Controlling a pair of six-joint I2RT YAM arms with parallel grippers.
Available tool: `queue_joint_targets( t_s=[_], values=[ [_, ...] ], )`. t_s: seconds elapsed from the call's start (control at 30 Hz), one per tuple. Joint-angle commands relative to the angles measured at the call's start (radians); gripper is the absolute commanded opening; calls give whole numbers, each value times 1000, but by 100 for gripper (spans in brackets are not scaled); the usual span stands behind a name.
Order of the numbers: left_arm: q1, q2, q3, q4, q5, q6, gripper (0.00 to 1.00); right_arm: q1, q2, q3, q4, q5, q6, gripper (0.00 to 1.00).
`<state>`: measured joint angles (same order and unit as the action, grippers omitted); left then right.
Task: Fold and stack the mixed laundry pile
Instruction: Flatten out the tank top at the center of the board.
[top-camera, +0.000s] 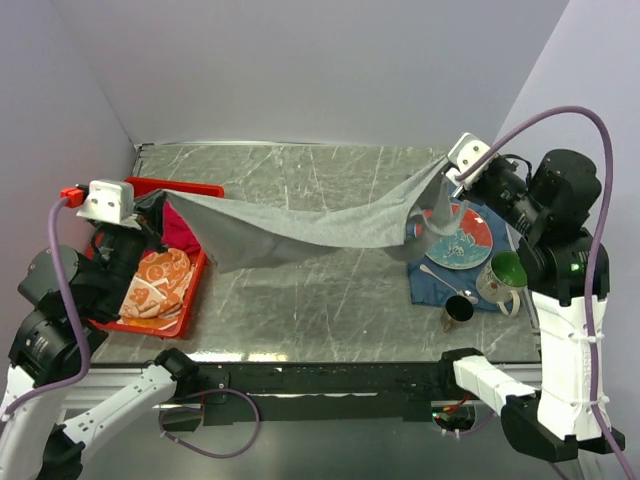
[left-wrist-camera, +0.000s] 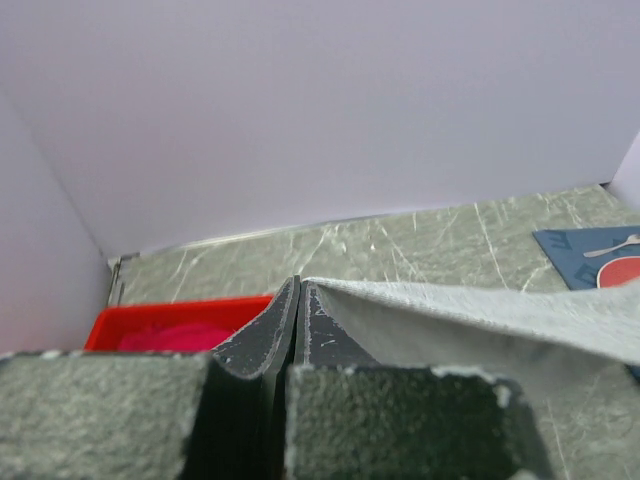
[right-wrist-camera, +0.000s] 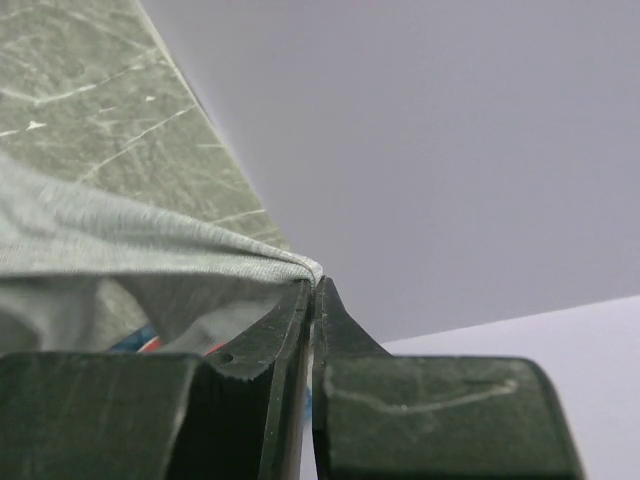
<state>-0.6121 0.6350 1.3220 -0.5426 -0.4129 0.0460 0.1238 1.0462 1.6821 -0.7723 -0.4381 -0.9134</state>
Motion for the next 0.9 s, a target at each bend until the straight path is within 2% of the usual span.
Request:
queue_joint_targets(
  t_s=[0.0,0.13,0.2,0.23,0.27,0.3,0.33,0.37,0.4,0.43,0.47,0.5,0.53,0.57,0.63,0.67,0.7,0.73,0.77,0.8,0.83,0.87],
  values=[
    [-2,15,-53,153,57,68,1,-18,23,-108,146,36,51,0],
    [6,109,-151,291,-24,71,1,-23,130,-206,300,81,131,0],
    [58,210,-213,409,23,61,1,-26,217,-184,340,90,175,0],
    [177,253,-230,446,96,-11,1,-27,335,-156,355,96,221,0],
    [248,353,-242,478,246,-85,1,-29,406,-118,355,110,255,0],
    [308,415,-259,569,288,-153,1,-30,478,-13,354,134,290,0],
    [384,483,-264,611,324,-247,1,-29,637,46,343,163,342,0],
    [400,635,-233,648,347,-282,1,-27,719,115,331,191,373,0],
    [413,723,-189,659,355,-319,1,-26,807,307,286,229,395,10],
    [435,812,-126,618,362,-404,12,-21,1007,441,222,255,419,24],
    [443,1009,64,551,358,-441,24,-15,1110,593,61,272,433,46],
    [445,1108,182,459,343,-471,37,-13,1200,883,1,288,439,59],
    [452,1281,303,249,321,-509,51,-10,1323,986,-34,317,442,72],
    [456,1346,506,171,309,-515,54,-9,1337,1022,-41,325,435,83],
    [463,1431,632,60,273,-514,62,-9,1220,856,48,302,407,92],
    [463,1428,672,62,272,-502,64,-9,1150,605,167,279,391,96],
    [463,1412,665,81,301,-459,66,-10,1017,493,216,236,333,98],
    [465,1361,646,119,322,-437,67,-10,964,399,231,91,288,98],
    [463,1329,591,134,359,-416,68,-10,918,270,178,19,230,99],
    [463,1295,553,145,432,-370,68,-10,857,221,141,-57,115,100],
    [460,1229,516,147,483,-356,68,-9,835,181,98,-159,60,100],
    [459,1198,434,138,532,-348,69,-10,824,127,35,-198,-2,100]
  ],
)
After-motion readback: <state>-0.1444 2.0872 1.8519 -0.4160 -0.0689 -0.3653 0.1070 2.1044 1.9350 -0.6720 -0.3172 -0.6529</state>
